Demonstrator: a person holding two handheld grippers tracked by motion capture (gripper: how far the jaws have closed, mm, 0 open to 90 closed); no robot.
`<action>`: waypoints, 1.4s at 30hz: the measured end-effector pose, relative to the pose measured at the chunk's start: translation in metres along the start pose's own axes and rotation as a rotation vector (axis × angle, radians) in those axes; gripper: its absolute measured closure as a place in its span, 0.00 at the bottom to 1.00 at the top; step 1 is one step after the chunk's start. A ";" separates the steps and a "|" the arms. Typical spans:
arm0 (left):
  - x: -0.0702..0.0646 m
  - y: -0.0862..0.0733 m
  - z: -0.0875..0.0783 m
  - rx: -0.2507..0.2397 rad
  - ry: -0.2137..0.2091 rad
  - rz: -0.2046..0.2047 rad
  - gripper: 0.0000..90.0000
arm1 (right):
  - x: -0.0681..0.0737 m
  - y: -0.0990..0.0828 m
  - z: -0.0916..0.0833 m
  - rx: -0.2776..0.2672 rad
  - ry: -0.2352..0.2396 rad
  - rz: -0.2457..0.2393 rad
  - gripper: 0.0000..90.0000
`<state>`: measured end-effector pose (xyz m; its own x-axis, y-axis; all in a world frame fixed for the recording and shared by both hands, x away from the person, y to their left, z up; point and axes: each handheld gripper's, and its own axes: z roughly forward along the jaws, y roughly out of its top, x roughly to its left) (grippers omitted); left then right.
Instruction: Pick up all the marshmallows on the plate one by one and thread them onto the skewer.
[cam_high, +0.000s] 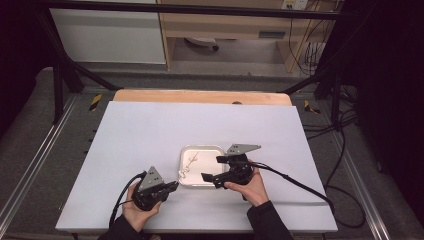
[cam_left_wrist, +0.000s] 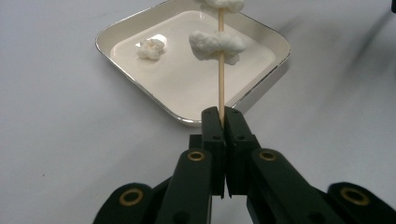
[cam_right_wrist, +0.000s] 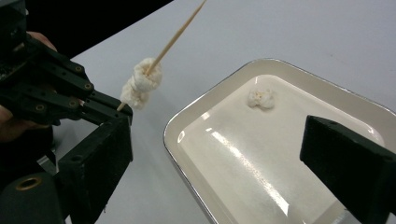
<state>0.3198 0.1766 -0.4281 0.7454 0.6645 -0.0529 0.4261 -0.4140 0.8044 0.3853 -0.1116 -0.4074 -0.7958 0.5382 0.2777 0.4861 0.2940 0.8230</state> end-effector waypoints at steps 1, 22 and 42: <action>0.001 0.000 -0.001 0.000 0.000 0.000 0.98 | 0.000 0.000 -0.001 0.005 -0.005 -0.008 0.09; 0.027 -0.011 -0.025 0.026 0.014 -0.023 0.98 | -0.006 0.010 -0.001 0.026 -0.111 -0.030 0.04; 0.031 -0.013 -0.025 0.023 0.016 -0.026 0.98 | -0.012 0.041 0.062 0.139 -0.200 -0.089 0.08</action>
<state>0.3241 0.2179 -0.4254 0.7258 0.6849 -0.0638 0.4569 -0.4107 0.7891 0.4374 -0.0574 -0.4078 -0.7569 0.6469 0.0924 0.4735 0.4455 0.7598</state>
